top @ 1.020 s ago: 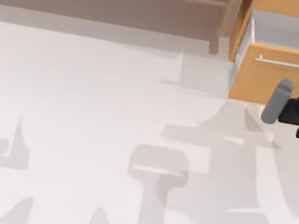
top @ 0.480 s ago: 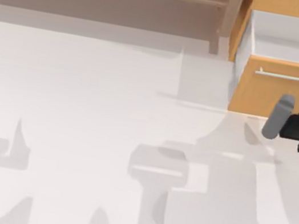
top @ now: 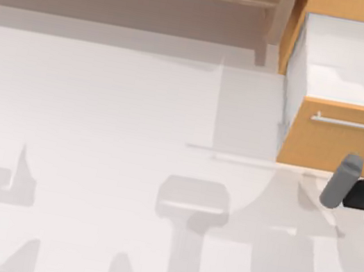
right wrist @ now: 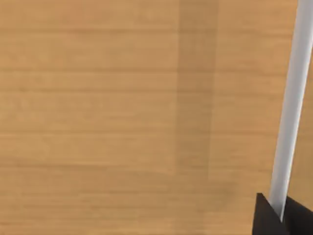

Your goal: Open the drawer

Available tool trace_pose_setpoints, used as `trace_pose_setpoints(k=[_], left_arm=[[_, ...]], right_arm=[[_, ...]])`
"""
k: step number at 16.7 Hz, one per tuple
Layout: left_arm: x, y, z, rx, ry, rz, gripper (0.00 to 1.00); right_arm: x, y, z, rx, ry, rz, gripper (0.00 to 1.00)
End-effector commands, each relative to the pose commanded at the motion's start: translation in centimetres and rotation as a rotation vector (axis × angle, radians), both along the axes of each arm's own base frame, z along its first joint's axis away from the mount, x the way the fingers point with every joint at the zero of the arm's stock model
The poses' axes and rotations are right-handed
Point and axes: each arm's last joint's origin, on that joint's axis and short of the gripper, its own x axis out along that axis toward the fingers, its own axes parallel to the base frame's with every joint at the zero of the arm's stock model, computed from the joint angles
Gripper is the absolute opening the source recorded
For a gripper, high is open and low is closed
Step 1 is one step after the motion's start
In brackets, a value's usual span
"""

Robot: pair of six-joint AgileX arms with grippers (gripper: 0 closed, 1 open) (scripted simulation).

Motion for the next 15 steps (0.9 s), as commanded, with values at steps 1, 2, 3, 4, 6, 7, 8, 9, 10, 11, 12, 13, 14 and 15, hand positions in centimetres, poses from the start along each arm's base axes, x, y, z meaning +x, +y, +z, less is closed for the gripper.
trace_pose_setpoints(k=[1,2,3,4,6,7,8,9,10,11,12,13,14,15], left_arm=[[0.0,0.0,0.0,0.0,0.0,0.0,1.0],[0.0,0.0,0.0,0.0,0.0,0.0,1.0],[0.0,0.0,0.0,0.0,0.0,0.0,1.0],[0.0,0.0,0.0,0.0,0.0,0.0,1.0],[0.0,0.0,0.0,0.0,0.0,0.0,1.0],[0.0,0.0,0.0,0.0,0.0,0.0,1.0],[0.0,0.0,0.0,0.0,0.0,0.0,1.0],[0.0,0.0,0.0,0.0,0.0,0.0,1.0],[0.0,0.0,0.0,0.0,0.0,0.0,1.0],[0.0,0.0,0.0,0.0,0.0,0.0,1.0],[0.0,0.0,0.0,0.0,0.0,0.0,1.0],[0.0,0.0,0.0,0.0,0.0,0.0,1.0],[0.0,0.0,0.0,0.0,0.0,0.0,1.0],[0.0,0.0,0.0,0.0,0.0,0.0,1.0]], right_arm=[[-0.29,0.0,0.06,0.001,-0.003,0.0,0.0],[-0.32,0.0,0.07,0.001,-0.003,0.0,0.0],[-0.32,0.0,0.07,0.001,-0.003,0.0,0.0],[-0.32,0.0,0.07,0.001,-0.003,0.0,0.0],[-0.32,0.0,0.07,0.001,-0.003,0.0,0.08],[-0.32,0.0,0.07,0.001,-0.003,0.0,0.15],[-0.32,0.0,0.07,0.001,-0.003,0.0,0.23],[-0.32,0.0,0.07,0.001,-0.003,0.0,0.3],[-0.32,0.0,0.07,0.001,-0.003,0.0,0.38],[-0.32,0.0,0.07,0.001,-0.003,0.0,0.45],[-0.32,0.0,0.07,0.001,-0.003,0.0,0.53],[-0.32,0.0,0.07,0.001,-0.003,0.0,0.6],[-0.32,0.0,0.07,0.001,-0.003,0.0,0.68],[-0.32,0.0,0.07,0.001,-0.003,0.0,0.75]])
